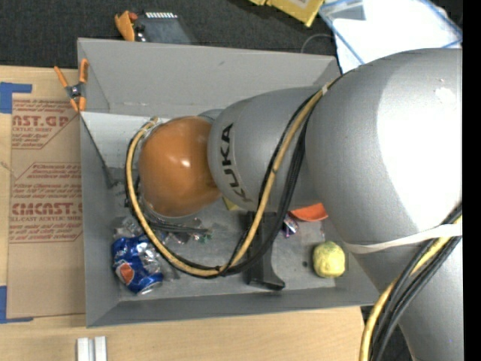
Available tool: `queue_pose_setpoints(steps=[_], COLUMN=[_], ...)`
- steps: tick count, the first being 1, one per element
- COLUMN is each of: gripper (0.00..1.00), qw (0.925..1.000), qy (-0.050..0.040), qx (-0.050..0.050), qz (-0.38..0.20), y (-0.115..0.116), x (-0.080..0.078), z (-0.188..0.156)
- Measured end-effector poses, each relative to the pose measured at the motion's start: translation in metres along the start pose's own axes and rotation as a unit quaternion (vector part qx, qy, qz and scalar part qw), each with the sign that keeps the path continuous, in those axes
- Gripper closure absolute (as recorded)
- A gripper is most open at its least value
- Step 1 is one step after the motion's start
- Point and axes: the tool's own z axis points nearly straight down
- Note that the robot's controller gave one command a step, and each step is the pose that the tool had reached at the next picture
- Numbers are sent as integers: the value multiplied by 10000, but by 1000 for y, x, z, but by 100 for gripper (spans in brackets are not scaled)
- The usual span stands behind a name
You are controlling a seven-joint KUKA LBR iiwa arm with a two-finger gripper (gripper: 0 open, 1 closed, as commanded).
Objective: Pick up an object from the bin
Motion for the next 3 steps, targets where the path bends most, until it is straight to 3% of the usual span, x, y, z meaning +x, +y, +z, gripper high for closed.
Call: queue_pose_setpoints(steps=[1, 2, 3], gripper=[100, 100, 100], qw=[9528, 9528, 9354], qy=[-42, -47, -42], qx=[13, 10, 6], qz=[-3034, -3037, -3535], y=[-19, -18, -27], x=[-17, -17, -27], z=[5, 5, 2])
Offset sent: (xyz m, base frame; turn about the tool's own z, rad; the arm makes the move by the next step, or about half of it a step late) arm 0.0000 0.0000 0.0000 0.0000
